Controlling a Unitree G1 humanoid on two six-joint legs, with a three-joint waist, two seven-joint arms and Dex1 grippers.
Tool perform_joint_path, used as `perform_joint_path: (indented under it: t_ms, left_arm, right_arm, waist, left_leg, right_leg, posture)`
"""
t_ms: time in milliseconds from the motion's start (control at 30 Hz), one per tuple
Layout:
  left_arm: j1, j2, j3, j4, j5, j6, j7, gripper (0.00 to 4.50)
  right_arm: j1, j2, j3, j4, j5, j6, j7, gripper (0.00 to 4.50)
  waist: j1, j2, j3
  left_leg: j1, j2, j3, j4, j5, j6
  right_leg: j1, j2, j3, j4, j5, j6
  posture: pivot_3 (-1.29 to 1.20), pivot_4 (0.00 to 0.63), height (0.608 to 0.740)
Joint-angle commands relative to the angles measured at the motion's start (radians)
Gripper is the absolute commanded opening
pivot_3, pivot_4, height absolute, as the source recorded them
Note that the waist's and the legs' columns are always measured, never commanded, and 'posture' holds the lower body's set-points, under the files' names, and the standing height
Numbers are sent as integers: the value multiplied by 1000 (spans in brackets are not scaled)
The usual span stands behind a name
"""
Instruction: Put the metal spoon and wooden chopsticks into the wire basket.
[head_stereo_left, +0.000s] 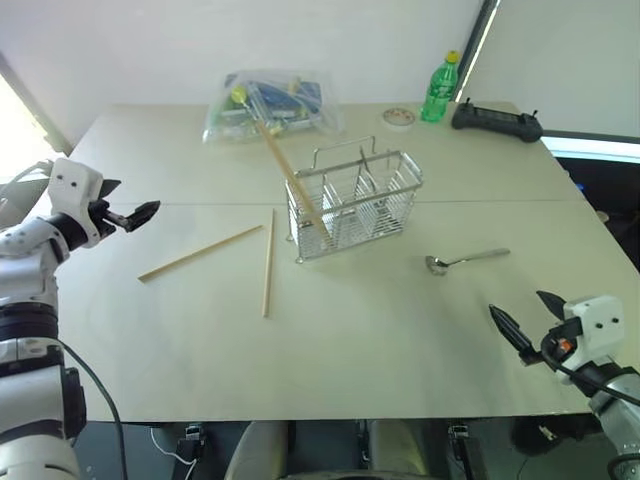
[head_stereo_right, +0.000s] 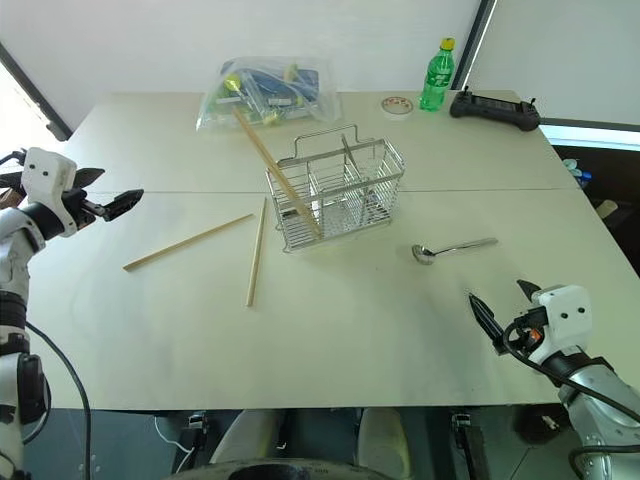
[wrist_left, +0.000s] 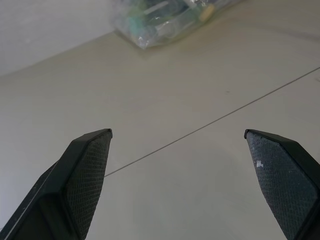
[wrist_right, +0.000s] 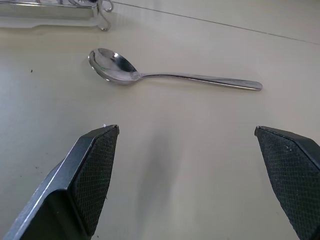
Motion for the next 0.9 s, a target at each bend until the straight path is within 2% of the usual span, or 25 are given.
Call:
perform_joint_path:
  t_ms: [33, 667, 800, 900]
  left_arm:
    - [-36, 14, 0, 1, 3, -9, -3, 4478]
    - [-84, 6, -24, 13, -12, 18, -31, 4478]
    - [-53, -3, -27, -84, -34, 58, -63, 4478]
    - [4, -15, -36, -276, -97, 181, -118, 4478]
  right_arm:
    - [2, 8, -15, -54, 6, -14, -12, 4500]
    - [-41, -13, -29, -22, -9, -14, -47, 4500]
    - [-78, -60, -34, -2, -11, -5, -22, 4500]
    - [-96, -123, -49, -8, -3, 10, 22, 4500]
  waist:
    - [0, 0, 0]
    - [1, 0, 0]
    - [1, 0, 0]
    - [1, 0, 0]
  left_leg:
    - [0, 0, 0, 0, 0, 0]
    - [0, -1, 0, 0, 0, 0]
    - [0, -1, 0, 0, 0, 0]
    - [0, -1, 0, 0, 0, 0]
  right_leg:
    - [0, 0, 0, 0, 0, 0]
    - [0, 0, 0, 0, 1, 2]
    - [0, 0, 0, 1, 1, 2]
    - [1, 0, 0, 0, 1, 2]
  posture:
    - [0, 150, 690]
    - [0, 150, 690]
    - [0, 150, 690]
    - [0, 150, 690]
